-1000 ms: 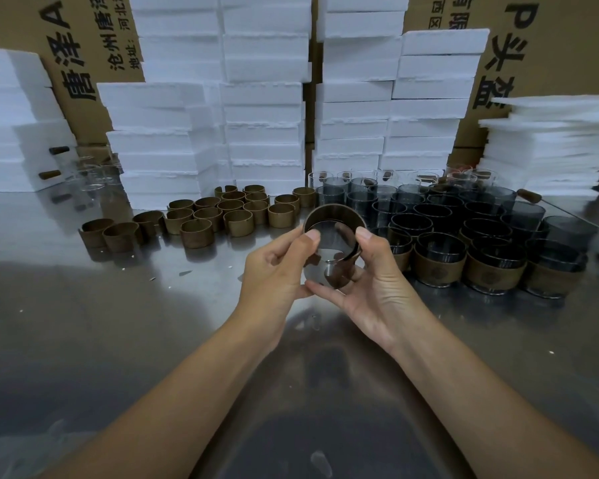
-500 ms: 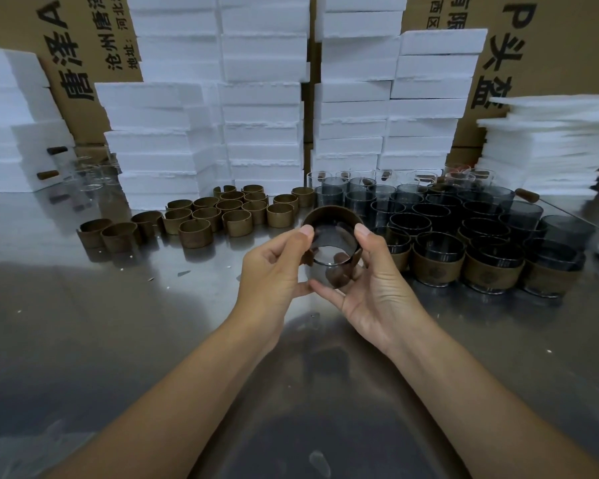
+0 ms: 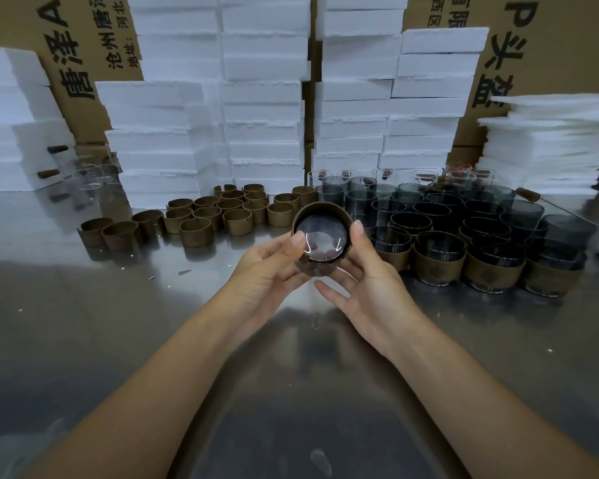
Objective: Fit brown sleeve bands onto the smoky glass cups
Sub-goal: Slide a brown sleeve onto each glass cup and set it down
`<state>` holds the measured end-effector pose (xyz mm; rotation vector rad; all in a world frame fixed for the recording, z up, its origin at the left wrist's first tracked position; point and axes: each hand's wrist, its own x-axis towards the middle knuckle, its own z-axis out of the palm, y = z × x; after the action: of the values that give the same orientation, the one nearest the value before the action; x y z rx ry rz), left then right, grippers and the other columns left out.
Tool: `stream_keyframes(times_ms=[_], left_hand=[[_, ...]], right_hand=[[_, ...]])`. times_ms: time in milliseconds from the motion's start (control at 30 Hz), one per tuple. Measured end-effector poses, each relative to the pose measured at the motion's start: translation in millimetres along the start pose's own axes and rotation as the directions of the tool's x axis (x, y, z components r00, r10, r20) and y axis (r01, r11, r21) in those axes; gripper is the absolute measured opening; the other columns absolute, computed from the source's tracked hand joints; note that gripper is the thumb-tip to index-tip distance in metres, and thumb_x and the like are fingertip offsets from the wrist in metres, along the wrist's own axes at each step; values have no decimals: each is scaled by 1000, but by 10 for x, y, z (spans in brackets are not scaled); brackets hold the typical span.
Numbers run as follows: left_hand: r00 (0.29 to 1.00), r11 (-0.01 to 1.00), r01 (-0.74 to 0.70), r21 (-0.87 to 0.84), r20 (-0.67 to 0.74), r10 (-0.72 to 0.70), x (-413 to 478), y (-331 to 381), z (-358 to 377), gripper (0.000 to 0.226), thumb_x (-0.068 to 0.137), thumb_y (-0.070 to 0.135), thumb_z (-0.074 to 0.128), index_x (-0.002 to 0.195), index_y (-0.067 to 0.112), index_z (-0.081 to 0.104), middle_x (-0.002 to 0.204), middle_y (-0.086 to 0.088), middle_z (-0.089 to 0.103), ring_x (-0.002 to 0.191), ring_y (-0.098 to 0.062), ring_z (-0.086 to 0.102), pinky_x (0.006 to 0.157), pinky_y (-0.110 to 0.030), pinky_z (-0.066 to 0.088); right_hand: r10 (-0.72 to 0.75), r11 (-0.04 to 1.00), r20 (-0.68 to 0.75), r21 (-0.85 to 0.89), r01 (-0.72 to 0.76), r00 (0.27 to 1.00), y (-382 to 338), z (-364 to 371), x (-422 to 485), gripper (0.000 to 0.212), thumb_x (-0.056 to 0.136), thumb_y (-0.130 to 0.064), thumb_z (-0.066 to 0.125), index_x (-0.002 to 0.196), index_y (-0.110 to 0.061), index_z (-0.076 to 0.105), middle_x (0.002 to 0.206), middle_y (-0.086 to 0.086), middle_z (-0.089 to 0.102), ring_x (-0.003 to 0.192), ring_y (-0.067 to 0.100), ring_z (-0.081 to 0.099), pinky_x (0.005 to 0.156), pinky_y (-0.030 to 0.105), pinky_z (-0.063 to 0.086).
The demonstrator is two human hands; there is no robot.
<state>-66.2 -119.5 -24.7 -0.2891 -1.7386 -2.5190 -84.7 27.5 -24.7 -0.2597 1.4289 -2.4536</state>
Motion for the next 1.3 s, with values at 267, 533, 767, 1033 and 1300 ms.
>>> stream_keyframes(times_ms=[267, 533, 767, 1033, 1300], left_hand=[[999, 993, 2, 115, -46, 4, 33, -66, -18, 86, 37, 59, 89, 106, 13, 65, 103, -10, 73, 98, -23, 70, 79, -24, 56], [998, 985, -17, 172, -56, 27, 45, -63, -33, 93, 30, 63, 87, 105, 16, 59, 86, -4, 75, 81, -16, 72, 71, -22, 55], [997, 992, -49, 116, -50, 55, 52, -66, -34, 92, 27, 60, 89, 100, 13, 58, 80, -4, 74, 69, -13, 70, 65, -20, 54], [997, 991, -18, 136, -66, 27, 34, -32, -14, 94, 25, 62, 89, 102, 15, 60, 84, -3, 75, 74, -13, 71, 66, -20, 54], [996, 993, -68, 97, -57, 73, 0, 91, 23, 100, 30, 44, 95, 117, 7, 61, 100, -5, 74, 90, -14, 70, 73, -22, 55]], right_hand=[[37, 999, -114, 43, -32, 993, -34, -8, 32, 29, 87, -48, 56, 82, -22, 68, 70, -11, 69, 72, 4, 61, 76, 27, 44], [105, 987, -92, 132, -93, 990, -51, 28, 29, 35, 75, -47, 61, 96, -19, 64, 74, -6, 65, 74, 7, 57, 71, 26, 41], [168, 965, -74, 217, -149, 983, -48, 53, 25, 40, 78, -44, 62, 109, -17, 60, 76, -4, 62, 72, 8, 55, 68, 24, 41], [144, 959, -78, 257, -119, 987, -58, 63, 28, 34, 68, -42, 64, 92, -18, 62, 62, -7, 65, 67, 6, 56, 65, 22, 43], [144, 989, -96, -8, -146, 985, -15, 86, -7, 51, 95, -58, 35, 109, -19, 65, 99, 5, 71, 92, 18, 66, 71, 31, 45]])
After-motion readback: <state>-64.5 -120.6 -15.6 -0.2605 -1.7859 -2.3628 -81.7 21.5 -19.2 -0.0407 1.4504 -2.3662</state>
